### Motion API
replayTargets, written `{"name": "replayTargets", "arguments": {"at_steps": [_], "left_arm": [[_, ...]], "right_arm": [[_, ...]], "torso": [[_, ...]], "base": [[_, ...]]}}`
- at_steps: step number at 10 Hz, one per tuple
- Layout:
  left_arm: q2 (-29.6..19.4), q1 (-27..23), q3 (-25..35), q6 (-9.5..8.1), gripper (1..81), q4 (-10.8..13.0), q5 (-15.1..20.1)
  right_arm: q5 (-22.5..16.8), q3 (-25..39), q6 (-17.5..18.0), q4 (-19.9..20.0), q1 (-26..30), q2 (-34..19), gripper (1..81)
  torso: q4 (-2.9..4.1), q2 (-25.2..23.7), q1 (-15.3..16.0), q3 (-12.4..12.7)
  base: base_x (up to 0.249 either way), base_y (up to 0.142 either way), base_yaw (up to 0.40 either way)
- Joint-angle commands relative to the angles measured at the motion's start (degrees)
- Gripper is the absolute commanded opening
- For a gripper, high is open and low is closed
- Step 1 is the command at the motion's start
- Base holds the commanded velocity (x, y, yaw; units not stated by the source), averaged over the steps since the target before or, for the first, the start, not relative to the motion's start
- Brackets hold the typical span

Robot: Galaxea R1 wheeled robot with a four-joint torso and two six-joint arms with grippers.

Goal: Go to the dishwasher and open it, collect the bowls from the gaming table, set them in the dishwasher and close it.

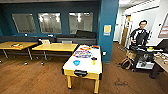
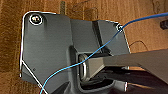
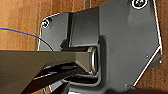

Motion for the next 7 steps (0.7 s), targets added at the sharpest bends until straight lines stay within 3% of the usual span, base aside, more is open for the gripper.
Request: {"name": "replayTargets", "arguments": {"at_steps": [1,7], "left_arm": [[-0.61,-2.58,0.62,0.39,81.1,0.24,2.08],[-0.61,-2.49,0.62,0.39,81.1,0.06,2.08]], "right_arm": [[-2.39,0.43,-0.12,0.14,2.92,-0.20,81.1],[-2.39,0.34,-0.13,0.14,2.83,-0.20,81.1]], "torso": [[0.00,0.00,0.01,0.02],[0.00,0.02,0.01,0.00]], "base": [[0.087,0.000,0.000],[0.110,0.000,0.000]]}}
